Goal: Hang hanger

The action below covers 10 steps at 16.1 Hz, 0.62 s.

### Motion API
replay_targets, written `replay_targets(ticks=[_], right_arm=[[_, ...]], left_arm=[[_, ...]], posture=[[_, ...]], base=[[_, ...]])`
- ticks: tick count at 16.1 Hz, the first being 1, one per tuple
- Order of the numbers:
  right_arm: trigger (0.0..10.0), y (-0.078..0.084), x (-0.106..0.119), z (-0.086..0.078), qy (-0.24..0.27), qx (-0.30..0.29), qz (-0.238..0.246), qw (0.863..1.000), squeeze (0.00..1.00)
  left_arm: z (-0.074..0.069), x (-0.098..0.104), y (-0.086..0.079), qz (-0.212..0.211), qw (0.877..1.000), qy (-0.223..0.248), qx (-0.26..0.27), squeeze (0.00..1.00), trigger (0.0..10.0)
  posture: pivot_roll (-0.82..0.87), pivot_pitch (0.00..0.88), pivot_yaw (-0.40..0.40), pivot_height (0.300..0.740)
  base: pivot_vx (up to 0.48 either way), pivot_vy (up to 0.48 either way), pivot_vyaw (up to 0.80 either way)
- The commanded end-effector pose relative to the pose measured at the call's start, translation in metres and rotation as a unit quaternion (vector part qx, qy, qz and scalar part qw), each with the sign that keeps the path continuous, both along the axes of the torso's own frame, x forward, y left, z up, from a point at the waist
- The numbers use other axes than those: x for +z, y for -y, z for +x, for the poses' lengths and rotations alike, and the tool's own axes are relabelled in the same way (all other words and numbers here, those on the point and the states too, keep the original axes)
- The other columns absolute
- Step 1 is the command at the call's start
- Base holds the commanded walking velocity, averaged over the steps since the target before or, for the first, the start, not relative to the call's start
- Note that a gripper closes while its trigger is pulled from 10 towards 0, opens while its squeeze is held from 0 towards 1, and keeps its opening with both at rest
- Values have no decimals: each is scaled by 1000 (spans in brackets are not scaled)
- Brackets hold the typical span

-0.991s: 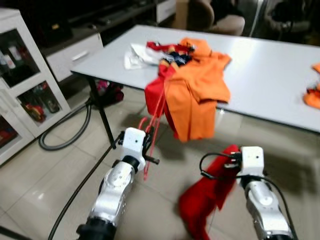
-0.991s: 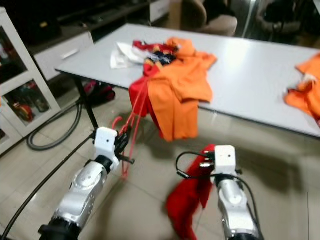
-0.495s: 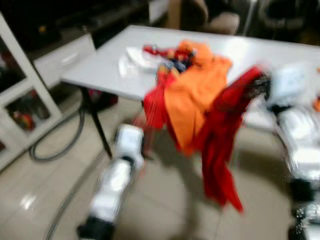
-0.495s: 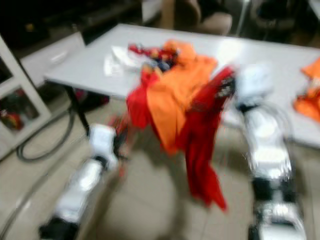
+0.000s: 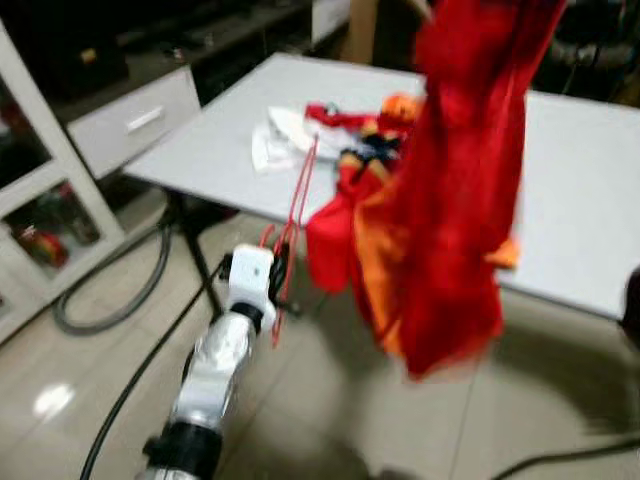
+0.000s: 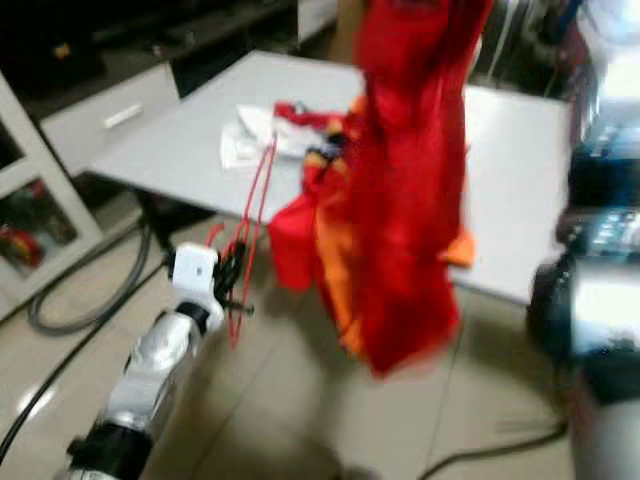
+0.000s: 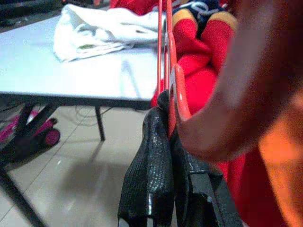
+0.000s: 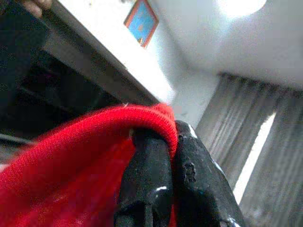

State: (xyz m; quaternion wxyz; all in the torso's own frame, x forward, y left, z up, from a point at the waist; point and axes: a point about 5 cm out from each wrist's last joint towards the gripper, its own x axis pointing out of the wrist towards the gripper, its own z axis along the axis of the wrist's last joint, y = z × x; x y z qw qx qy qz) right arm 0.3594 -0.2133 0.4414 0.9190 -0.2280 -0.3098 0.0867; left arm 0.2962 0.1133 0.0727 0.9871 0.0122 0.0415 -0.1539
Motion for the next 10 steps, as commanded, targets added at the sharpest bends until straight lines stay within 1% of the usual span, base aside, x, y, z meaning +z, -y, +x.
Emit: replay_targets(ticks=[1, 2, 4, 5, 6, 7, 8, 9, 10], right_arm=[[10000, 9, 8, 7, 0, -42, -22, 999, 0], [10000, 11, 14, 8, 4, -56, -32, 998, 0], [10000, 16, 35, 8, 16, -105, -63, 992, 0], [10000, 24, 45, 5, 28, -146, -55, 987, 0], [10000, 26, 48, 4, 36, -166, -60, 984, 0], [10000, 30, 52, 3, 51, -200, -73, 976, 0], [10000, 36, 52, 1, 84, -270, -131, 950, 0], [10000, 42, 43, 4, 80, -298, -151, 939, 0], [10000, 60, 22, 10, 38, -300, -79, 950, 0]], left_arm=[[2, 1, 5, 0, 1000, 4, 0, 0, 10000], [2, 1, 5, -1, 1000, 4, 1, 0, 10000], [0, 0, 5, -1, 1000, 6, 6, 0, 10000], [-1, -1, 4, 4, 1000, 9, 12, 0, 10000], [-2, -1, 2, 6, 1000, 12, 16, 0, 10000], [-2, -1, -1, 10, 1000, 15, 23, 0, 10000], [-4, 0, -4, 16, 999, 19, 28, 0, 10000], [-4, 0, -4, 18, 999, 21, 30, 0, 10000], [-5, 0, -4, 21, 999, 23, 33, 0, 10000]], posture=[[-93, 0, 3, 740], [-89, 0, -4, 740], [-79, 0, -19, 740], [-60, 0, -40, 740], [-51, 0, -47, 740], [-41, 0, -53, 740], [-28, 0, -61, 740], [-20, 0, -65, 740], [-15, 0, -71, 740]], base=[[458, 0, 0], [458, 0, 0], [454, 0, 0], [454, 0, 0], [454, 0, 0], [454, 0, 0], [454, 0, 0], [450, 0, 0], [446, 0, 0]])
